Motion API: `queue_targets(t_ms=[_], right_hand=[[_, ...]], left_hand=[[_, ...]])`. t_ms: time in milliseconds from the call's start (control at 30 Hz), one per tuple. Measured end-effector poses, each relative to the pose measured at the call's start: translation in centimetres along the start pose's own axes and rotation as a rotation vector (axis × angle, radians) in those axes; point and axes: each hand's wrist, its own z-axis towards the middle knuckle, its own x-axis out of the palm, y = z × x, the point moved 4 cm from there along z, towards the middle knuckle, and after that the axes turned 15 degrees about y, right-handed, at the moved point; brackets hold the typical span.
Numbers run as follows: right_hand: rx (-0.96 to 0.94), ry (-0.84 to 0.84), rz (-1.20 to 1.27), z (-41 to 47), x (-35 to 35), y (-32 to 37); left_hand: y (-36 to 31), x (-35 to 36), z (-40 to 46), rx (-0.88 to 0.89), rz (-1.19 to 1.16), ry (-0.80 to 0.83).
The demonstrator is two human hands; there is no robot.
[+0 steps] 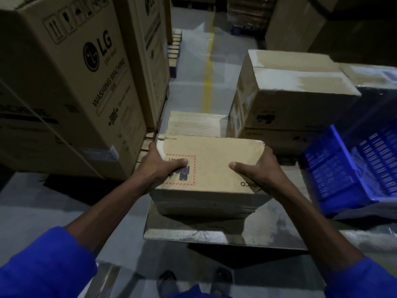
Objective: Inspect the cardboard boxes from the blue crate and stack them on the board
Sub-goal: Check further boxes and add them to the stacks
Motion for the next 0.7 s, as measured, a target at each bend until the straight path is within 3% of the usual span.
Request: queue_targets(t_ms=[233,433,567,700], right_hand=[[-0.073,0.002,0.053,-0.7,-0.1,-0.7],[0.055,0.094,0.484,-4.7,0.7,0.9],[0.01,0.045,0.487,-6.4,0.4,1.5],[-0.089,-0.042,0.635,-7.0,0.1,1.0]], left_hand=[[0.1,0.2,-1.1,0.017,0.019,-0.046],[-0.3,1.1,-3.0,-0.035,-0.145,-0.009],[-0.6,0.8,-4.3,0.057,-0.108,-0.066],[-1.2,0.6,-5.3,0.16,-0.284,-0.163]])
